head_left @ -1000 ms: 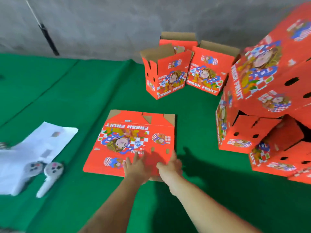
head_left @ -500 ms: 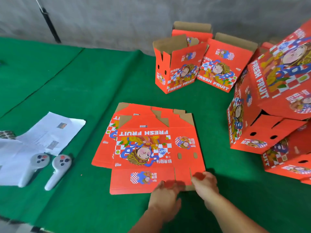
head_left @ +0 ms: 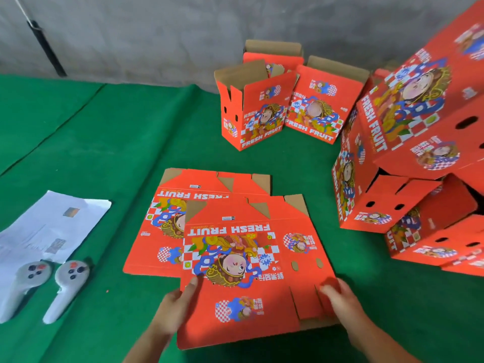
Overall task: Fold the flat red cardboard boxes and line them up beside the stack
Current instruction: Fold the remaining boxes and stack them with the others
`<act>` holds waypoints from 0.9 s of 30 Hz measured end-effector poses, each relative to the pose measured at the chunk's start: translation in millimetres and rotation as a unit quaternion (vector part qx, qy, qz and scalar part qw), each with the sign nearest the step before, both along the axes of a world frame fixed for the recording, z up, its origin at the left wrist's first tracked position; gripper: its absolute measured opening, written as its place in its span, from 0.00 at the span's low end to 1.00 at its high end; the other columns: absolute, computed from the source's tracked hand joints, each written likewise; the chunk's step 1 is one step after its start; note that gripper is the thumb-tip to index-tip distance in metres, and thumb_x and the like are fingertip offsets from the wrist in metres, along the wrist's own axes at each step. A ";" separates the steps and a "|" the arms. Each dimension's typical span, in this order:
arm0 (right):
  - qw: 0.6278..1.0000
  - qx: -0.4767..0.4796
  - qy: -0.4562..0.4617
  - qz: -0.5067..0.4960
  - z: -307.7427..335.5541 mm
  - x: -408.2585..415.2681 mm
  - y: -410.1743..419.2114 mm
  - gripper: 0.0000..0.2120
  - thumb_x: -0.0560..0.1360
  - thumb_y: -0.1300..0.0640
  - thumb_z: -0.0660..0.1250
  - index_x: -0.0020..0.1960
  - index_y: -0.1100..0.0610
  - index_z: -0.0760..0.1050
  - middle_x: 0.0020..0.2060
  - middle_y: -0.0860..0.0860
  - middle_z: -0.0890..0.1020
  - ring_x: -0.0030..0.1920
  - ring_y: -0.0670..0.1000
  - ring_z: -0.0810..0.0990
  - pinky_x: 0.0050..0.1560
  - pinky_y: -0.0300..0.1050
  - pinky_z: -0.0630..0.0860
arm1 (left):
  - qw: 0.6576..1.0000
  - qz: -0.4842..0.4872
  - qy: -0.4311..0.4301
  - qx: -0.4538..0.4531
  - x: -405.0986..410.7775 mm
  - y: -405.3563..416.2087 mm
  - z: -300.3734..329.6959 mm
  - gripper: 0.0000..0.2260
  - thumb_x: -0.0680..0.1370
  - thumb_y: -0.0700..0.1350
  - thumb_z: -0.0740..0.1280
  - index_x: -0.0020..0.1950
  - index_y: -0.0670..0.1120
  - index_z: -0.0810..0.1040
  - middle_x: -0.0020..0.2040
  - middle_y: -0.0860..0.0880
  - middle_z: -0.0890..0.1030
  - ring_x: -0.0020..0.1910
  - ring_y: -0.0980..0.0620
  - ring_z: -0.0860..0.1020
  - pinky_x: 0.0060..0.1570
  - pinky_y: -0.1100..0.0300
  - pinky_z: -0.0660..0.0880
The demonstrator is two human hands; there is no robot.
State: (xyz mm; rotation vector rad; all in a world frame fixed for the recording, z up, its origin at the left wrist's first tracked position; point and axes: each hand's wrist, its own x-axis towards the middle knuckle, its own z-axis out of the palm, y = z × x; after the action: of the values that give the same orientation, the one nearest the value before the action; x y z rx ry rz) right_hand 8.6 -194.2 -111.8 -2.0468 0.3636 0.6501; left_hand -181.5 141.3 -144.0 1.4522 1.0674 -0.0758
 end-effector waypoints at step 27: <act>0.982 0.143 -0.098 -0.081 83.1 74.7 -12.9 0.40 0.78 0.35 0.66 0.82 0.43 0.52 0.81 0.48 0.59 0.79 0.55 0.61 0.77 0.65 0.58 | 0.938 0.003 -0.345 -0.036 50.9 -20.4 68.6 0.14 0.82 0.52 0.67 0.66 0.49 0.81 0.60 0.38 0.85 0.55 0.35 0.86 0.50 0.43 0.84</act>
State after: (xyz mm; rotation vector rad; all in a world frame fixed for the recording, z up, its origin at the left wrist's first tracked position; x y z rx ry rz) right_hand 83.3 -207.1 -28.7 -1.7672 0.2991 0.3726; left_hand -130.6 120.9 -75.5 1.2598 0.4829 0.3742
